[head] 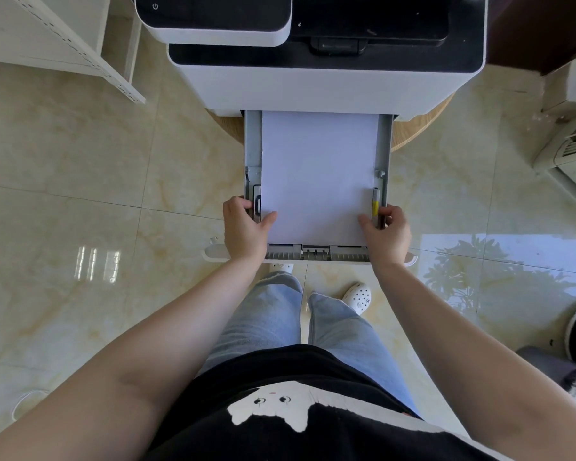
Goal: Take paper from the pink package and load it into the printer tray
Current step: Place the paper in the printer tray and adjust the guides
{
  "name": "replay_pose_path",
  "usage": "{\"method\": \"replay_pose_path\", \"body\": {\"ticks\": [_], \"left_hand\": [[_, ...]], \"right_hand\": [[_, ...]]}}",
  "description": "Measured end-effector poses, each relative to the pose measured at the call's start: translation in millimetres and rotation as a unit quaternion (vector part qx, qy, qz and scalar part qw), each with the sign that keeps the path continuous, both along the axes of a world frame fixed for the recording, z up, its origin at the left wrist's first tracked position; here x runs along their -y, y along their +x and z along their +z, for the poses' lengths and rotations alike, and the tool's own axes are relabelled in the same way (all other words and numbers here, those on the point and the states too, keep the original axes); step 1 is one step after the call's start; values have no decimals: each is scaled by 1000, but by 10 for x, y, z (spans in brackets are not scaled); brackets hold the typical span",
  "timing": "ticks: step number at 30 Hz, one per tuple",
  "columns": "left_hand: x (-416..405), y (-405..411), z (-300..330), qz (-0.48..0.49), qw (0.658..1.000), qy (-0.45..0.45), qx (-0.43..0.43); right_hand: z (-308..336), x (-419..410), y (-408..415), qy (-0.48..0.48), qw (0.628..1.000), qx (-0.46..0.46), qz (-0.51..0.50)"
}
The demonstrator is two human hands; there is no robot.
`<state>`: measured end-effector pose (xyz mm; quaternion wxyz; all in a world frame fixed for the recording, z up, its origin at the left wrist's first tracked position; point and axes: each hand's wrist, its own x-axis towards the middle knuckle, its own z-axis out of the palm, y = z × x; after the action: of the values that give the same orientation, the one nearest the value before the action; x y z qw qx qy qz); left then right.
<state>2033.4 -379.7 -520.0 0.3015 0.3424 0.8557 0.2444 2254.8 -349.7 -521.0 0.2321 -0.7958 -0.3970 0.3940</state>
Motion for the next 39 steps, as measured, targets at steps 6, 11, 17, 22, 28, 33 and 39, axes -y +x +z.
{"method": "replay_pose_path", "body": {"ticks": [6,11,17,22,28,33,39], "left_hand": [[45,79,11,-40,999,1,-17],[18,116,57,-108,992,-59,-42],[16,87,93,-165,976,-98,-100],[44,6,89,-200,965,-127,-115],[-8,37,55,-195,961,-151,-125],[-1,41,68,-194,961,-152,-127],[38,33,96,-194,964,-135,-121]], "right_hand": [[9,75,-80,-25,1000,-6,17],[12,67,-96,-71,992,45,93],[50,72,-75,-77,987,69,121],[88,105,51,-123,971,102,175],[77,44,7,-156,967,122,158],[79,58,-28,-155,968,132,145],[104,85,-35,-149,970,131,140]]}}
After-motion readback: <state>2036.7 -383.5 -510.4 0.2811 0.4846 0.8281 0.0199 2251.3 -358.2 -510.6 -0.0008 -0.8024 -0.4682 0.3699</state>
